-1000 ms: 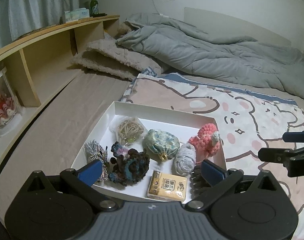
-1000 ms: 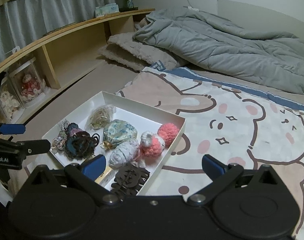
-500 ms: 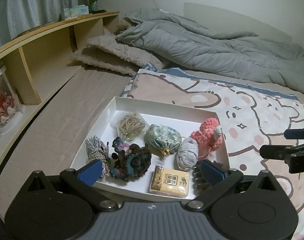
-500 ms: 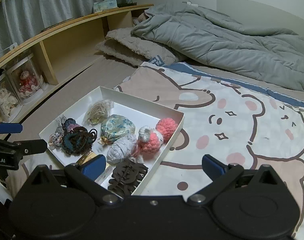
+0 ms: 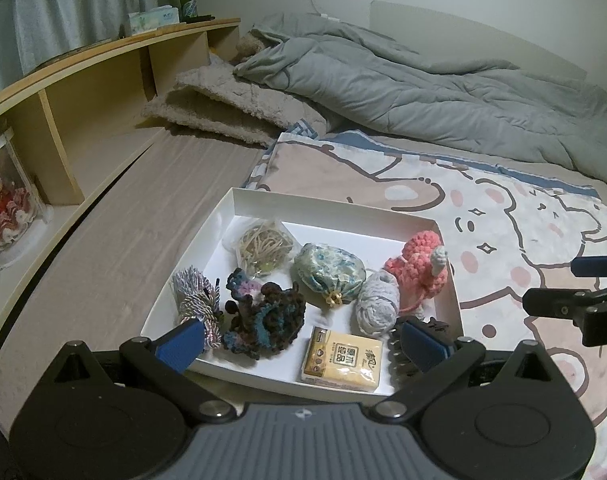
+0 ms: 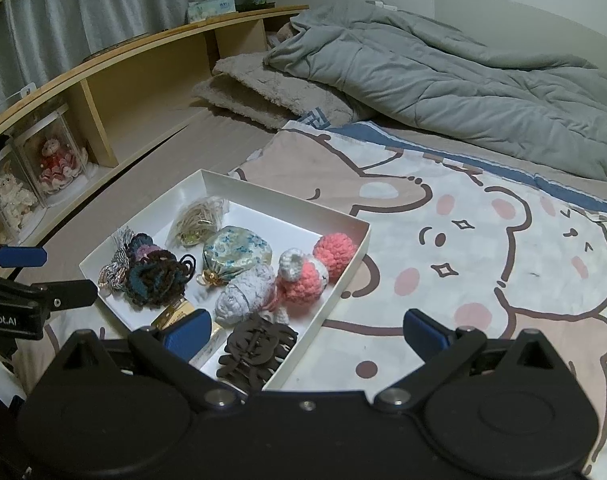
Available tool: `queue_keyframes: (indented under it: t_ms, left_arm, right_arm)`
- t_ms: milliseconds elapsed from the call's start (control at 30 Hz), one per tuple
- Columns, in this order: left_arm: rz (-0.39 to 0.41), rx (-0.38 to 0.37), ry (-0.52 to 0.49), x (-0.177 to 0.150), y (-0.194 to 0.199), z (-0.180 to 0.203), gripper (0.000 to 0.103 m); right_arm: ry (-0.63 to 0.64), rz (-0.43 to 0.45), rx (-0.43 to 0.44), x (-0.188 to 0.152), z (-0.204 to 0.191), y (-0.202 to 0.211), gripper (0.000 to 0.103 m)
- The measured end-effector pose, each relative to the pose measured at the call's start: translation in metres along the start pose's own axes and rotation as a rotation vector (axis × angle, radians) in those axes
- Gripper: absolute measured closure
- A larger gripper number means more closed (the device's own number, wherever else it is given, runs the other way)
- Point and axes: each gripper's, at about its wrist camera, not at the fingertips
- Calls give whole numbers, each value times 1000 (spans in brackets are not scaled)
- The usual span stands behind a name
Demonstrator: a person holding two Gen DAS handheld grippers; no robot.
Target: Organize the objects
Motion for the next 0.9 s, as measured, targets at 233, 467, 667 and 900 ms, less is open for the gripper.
queue_keyframes:
  t_ms: [233, 467, 667, 900]
  left_arm:
    - [-7, -2, 4, -2, -2, -1, 0]
    - [-9, -5, 5, -2, -2, -1, 0]
    - [-12, -7, 6, -2, -3, -1, 0]
    - [-14, -4, 4, -4, -3, -1, 0]
  right_arm:
    - [0, -1, 0, 0, 0, 0, 0]
    - [3, -6, 4, -1, -1, -2, 0]
    - [2, -6, 4, -1, -1, -2, 0]
    - [3, -6, 5, -1, -1, -2, 0]
Point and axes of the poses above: each gripper's, at about its wrist camera, not at the fingertips, and y roughly against the way its jaws point, z to its right, x to its top, and after that the axes turned 2 degrees about y, right-handed
